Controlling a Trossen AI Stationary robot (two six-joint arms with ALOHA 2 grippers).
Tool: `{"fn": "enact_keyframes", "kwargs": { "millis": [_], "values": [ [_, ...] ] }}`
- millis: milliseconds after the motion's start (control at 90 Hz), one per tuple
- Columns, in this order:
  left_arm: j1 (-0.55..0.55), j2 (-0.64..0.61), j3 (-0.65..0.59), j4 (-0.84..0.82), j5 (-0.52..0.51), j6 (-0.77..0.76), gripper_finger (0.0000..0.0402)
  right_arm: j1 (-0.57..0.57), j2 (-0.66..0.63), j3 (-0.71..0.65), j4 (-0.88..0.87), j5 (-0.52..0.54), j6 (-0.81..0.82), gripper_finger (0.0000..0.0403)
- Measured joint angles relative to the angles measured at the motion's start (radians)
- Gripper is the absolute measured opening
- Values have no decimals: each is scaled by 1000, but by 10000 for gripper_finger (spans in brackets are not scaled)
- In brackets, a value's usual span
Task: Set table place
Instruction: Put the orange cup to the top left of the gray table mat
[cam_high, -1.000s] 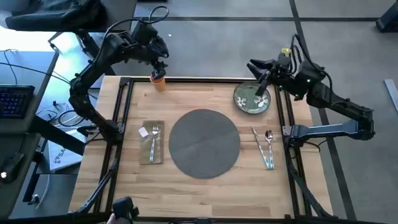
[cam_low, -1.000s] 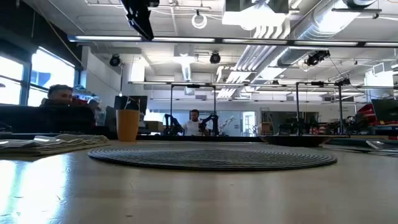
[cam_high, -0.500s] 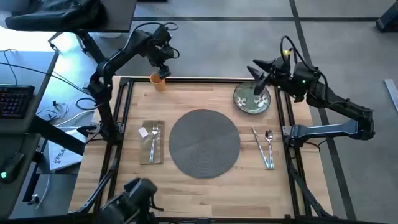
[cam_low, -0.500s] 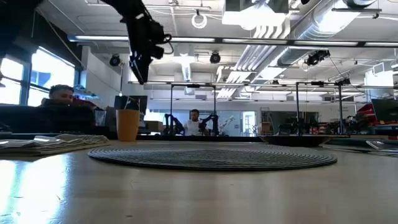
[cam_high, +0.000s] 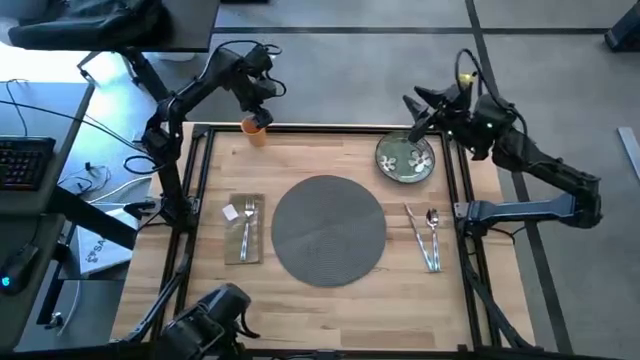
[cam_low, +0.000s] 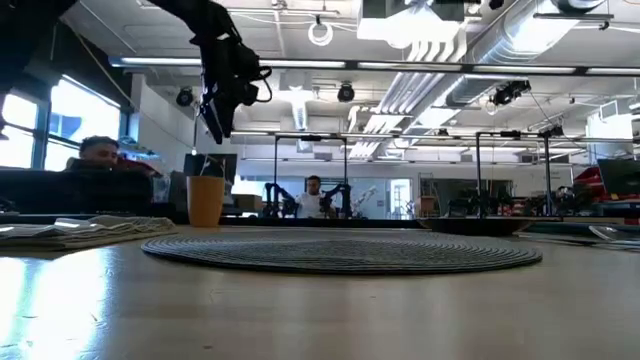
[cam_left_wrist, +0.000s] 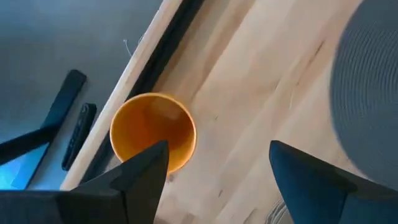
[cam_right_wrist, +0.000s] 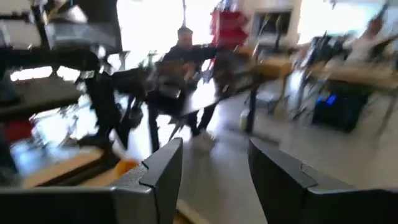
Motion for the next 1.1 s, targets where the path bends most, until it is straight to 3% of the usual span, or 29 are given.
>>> {"fn": "enact_keyframes", "kwargs": {
  "millis": [100, 200, 356, 522, 722, 1100],
  "values": [
    [0, -2, 1, -4, -21, 0, 259, -66, 45, 0, -92, -186, 59, 161],
    [-1, 0, 1, -3, -23, 2, 259, -101, 108, 0, -51, -333, 66, 161],
    [-1, 0, 1, -3, -23, 26, 259, -117, 221, 64, -37, -437, 18, 161],
    [2, 37, -3, -26, -27, 29, 259, -117, 283, 171, -58, -453, -72, 161],
    [5, 72, -58, -16, -100, 44, 259, -126, 295, 287, -61, -443, -126, 161],
    [8, 75, -167, 104, -97, 56, 259, -152, 293, 387, -112, -404, -161, 161]
  ]
}}
